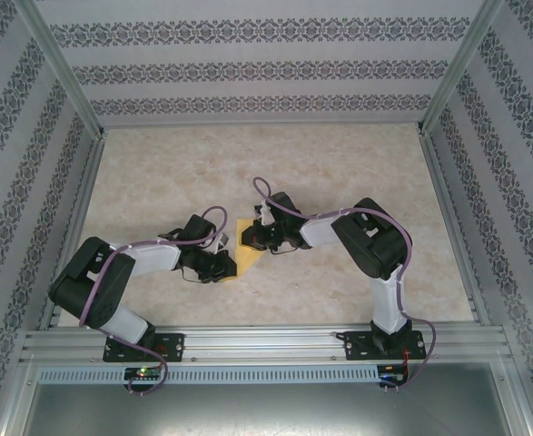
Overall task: Fold a paper plane with a square sheet of paper (pick it up from the middle)
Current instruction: Fourth fold the wing at the center of the table.
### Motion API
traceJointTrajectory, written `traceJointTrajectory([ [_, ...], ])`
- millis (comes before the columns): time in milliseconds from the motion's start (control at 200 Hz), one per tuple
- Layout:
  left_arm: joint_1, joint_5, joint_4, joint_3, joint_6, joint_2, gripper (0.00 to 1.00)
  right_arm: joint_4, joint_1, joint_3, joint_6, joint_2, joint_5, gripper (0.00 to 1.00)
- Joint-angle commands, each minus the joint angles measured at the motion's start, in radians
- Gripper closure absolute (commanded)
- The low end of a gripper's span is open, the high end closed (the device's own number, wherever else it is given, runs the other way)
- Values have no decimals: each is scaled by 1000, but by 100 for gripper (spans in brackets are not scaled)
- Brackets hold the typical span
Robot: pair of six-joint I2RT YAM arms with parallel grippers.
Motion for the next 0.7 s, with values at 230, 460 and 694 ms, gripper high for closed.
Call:
traceJointTrajectory([
  [230, -31, -90, -255, 30, 26, -115, 85, -90, -4, -33, -19, 42, 87, 94],
  [460, -27, -100, -95, 104, -43, -139, 85, -88, -2, -35, -15, 42, 87, 94],
  [694, -26, -34, 124, 121, -106, 44, 84, -88, -1, -34, -18, 44, 86, 94],
])
